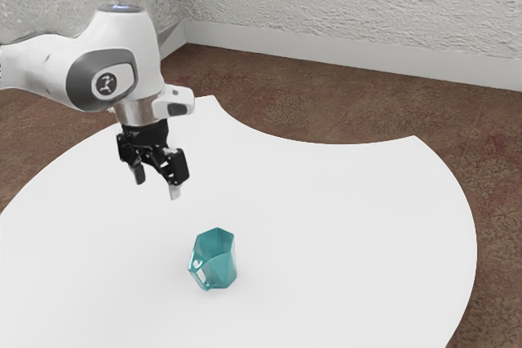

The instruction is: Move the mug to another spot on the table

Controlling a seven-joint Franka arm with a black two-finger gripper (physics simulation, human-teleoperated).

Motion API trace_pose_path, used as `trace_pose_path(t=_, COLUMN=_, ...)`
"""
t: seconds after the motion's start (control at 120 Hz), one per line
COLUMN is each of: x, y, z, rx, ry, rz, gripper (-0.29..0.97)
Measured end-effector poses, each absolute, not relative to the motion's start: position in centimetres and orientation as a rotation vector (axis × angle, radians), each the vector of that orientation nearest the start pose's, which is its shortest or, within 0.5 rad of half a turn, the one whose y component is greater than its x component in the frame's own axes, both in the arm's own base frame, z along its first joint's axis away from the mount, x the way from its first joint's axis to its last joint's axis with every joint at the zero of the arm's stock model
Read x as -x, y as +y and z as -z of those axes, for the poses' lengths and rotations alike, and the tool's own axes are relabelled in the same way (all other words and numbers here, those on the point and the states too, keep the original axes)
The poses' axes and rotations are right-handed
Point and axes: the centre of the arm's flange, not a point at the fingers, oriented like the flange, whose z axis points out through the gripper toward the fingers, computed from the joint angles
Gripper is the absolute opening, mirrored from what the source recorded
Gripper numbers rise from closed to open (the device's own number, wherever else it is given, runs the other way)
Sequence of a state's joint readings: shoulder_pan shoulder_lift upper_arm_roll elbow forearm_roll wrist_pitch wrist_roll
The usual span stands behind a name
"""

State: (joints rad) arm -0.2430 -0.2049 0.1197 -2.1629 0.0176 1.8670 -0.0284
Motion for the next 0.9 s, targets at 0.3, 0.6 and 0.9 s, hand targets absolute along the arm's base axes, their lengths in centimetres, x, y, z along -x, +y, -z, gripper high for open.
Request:
trace_pose_path(t=0.3, x=-46.1, y=-9.0, z=-40.2, rx=3.158, ry=0.203, rz=-0.052, gripper=0.68)
trace_pose_path(t=0.6, x=-45.6, y=-9.5, z=-35.4, rx=3.158, ry=0.252, rz=0.016, gripper=0.68)
trace_pose_path(t=0.9, x=-46.3, y=-9.4, z=-30.7, rx=3.176, ry=0.283, rz=-0.035, gripper=0.68)
